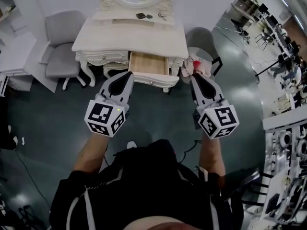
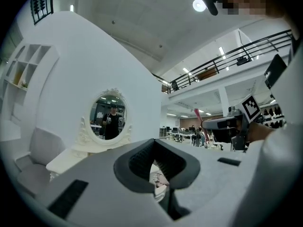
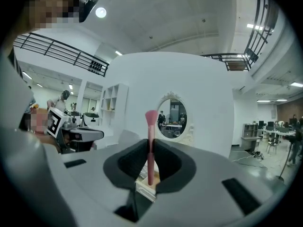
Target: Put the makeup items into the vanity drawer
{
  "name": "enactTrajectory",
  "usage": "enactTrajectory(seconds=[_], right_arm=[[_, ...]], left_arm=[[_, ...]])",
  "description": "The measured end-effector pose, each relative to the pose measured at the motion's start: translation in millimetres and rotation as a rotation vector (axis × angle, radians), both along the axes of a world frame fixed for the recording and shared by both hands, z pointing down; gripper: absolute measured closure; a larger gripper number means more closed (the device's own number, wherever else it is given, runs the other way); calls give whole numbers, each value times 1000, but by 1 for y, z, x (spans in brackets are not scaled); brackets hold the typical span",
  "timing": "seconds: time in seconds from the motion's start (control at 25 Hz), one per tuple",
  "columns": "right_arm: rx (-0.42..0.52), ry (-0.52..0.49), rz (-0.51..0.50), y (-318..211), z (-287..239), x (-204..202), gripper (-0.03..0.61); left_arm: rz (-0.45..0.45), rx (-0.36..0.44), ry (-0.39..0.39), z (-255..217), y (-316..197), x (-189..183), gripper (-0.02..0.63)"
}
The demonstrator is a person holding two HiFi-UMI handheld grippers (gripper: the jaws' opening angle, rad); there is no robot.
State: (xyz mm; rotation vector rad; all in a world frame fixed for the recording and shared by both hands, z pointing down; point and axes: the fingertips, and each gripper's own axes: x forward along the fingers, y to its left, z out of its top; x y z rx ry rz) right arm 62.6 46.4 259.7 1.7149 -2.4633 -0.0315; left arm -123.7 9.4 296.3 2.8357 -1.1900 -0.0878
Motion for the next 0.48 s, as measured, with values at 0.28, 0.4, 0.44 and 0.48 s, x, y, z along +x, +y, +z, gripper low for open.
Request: enactTrajectory(seconds=[0.28, 0.4, 0.44, 0.48], right_arm=[[-12, -15, -20, -49, 9, 11, 528], [-7, -13, -50, -84, 11, 17, 528], [-8, 1, -63, -97, 12, 18, 528], [-10, 11, -80, -108, 15, 18, 528]], left_arm=[[-39, -12, -16, 13, -40, -1, 609], [-72, 2, -41, 14, -63, 2, 609], [-84, 13, -55, 14, -72, 4, 609], [-97, 24, -71, 14, -80, 6, 609]])
